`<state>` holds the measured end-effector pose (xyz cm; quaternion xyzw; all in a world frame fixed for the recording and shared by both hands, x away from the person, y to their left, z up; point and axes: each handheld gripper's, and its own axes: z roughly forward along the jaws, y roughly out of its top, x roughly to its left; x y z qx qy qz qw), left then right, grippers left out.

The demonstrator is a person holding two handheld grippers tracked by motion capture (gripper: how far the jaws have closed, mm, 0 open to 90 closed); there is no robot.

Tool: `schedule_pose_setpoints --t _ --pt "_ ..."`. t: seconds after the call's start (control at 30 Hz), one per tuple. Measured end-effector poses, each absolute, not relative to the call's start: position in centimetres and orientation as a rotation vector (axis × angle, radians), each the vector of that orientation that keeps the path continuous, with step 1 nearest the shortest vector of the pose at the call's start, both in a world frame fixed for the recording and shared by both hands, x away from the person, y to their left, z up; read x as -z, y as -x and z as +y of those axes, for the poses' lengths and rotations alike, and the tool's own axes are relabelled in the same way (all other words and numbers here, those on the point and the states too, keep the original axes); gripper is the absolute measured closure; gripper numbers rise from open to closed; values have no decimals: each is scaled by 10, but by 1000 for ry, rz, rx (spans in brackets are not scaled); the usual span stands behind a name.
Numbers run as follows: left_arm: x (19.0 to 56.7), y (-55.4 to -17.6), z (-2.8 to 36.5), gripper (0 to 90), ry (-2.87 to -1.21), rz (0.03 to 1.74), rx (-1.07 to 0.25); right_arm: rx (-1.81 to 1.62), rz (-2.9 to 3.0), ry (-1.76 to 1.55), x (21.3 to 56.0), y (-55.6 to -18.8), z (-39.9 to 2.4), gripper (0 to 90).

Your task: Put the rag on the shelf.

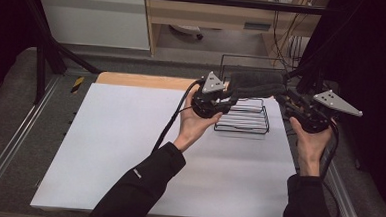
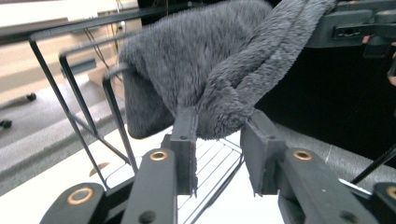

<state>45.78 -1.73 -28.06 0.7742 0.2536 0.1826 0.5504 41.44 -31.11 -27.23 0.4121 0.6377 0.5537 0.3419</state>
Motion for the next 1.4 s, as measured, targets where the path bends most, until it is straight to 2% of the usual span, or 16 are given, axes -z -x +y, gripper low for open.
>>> schedule_pose_setpoints --t 0.37,0.53,0.7,0.97,1.2,1.4 --pt "310 -464 -17 544 -1911 652 -409 -1352 1777 -1191 304 -417 -314 346" --pt "324 -465 -4 449 -1941 687 -366 -1370 1811 -1209 321 -413 -313 212" --pt "332 -463 13 342 -1999 727 -361 -1397 1851 -1205 327 -407 -305 121" --pt "347 -454 49 217 -2045 790 -316 -1425 1919 -1181 330 -397 -283 61" --pt "357 -437 96 120 -2022 831 -354 -1425 1975 -1171 337 -392 -261 28" --pt "370 -418 143 78 -2020 878 -391 -1465 1998 -1196 345 -387 -252 9"
